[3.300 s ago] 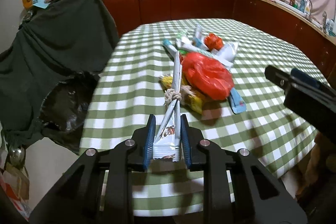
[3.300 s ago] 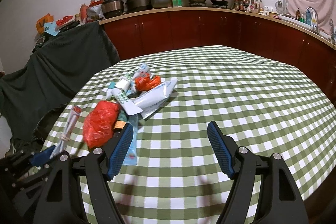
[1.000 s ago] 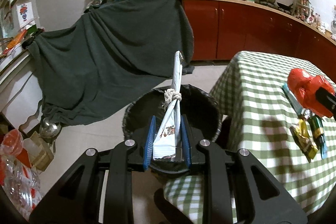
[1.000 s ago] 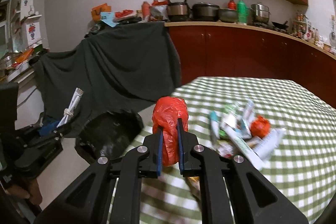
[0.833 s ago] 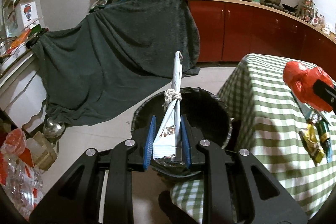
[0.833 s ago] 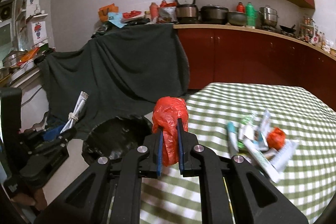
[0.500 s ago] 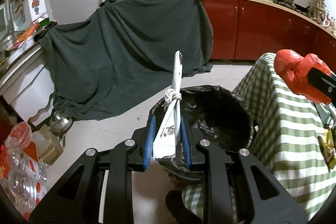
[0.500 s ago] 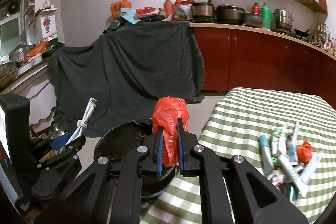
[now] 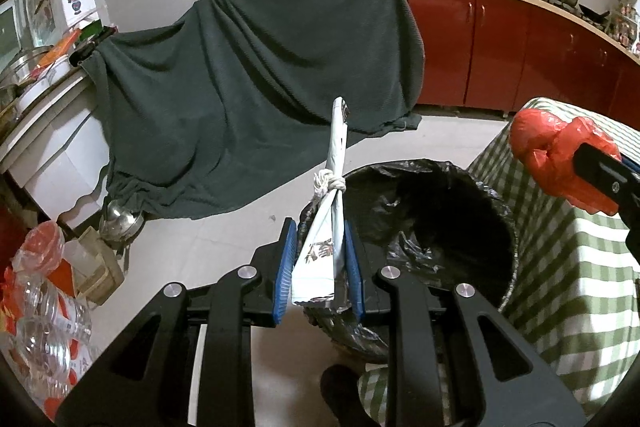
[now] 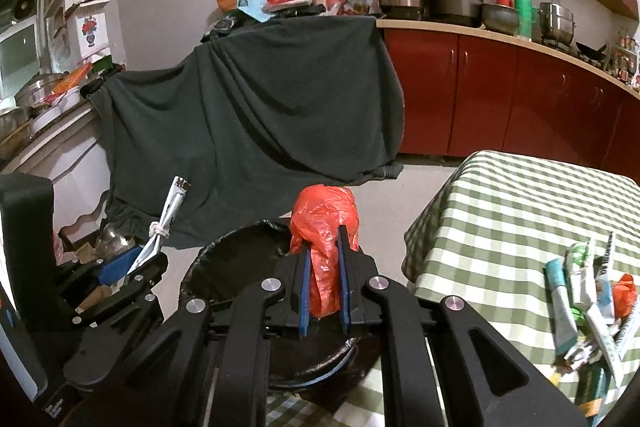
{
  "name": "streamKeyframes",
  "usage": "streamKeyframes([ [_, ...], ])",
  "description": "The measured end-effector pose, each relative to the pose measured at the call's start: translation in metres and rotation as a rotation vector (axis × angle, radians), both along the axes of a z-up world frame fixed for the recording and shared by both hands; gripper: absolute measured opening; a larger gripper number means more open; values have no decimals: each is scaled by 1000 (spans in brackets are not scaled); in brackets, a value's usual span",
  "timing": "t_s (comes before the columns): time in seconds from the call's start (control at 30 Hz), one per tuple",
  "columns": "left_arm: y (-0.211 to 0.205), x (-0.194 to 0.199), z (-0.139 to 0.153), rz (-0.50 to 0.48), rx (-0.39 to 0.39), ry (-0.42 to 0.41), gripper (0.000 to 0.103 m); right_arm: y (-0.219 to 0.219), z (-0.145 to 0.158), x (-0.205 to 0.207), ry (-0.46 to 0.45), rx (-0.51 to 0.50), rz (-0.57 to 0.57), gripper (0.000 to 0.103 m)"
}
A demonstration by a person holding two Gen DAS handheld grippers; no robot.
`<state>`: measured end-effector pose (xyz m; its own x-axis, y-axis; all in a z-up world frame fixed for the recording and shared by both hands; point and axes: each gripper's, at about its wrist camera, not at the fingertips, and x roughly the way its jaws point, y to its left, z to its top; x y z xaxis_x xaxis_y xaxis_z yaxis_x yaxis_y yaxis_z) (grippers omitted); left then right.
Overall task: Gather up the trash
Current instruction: 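Move the red bag over the bin with the right tool and open both tools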
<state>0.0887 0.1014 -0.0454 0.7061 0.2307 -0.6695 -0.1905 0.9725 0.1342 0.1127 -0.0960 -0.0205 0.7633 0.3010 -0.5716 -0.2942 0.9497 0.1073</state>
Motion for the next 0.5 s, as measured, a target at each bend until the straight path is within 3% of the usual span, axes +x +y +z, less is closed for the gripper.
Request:
streamKeyframes([
  [0.37,-3,29,-19,-25,-4,40,24,17,-13,26,56,-12,7,12],
  [0.4,-3,31,-20,-29,-8,43,26,19,-14,26,60,-14,9,12],
  [0.47,-2,34,-24,-32,-8,49,39,22,-17,29,73,-23,12,12],
  [0.5,-1,35,-26,-31,-10,50,44,24,-18,31,82,-25,13,17],
])
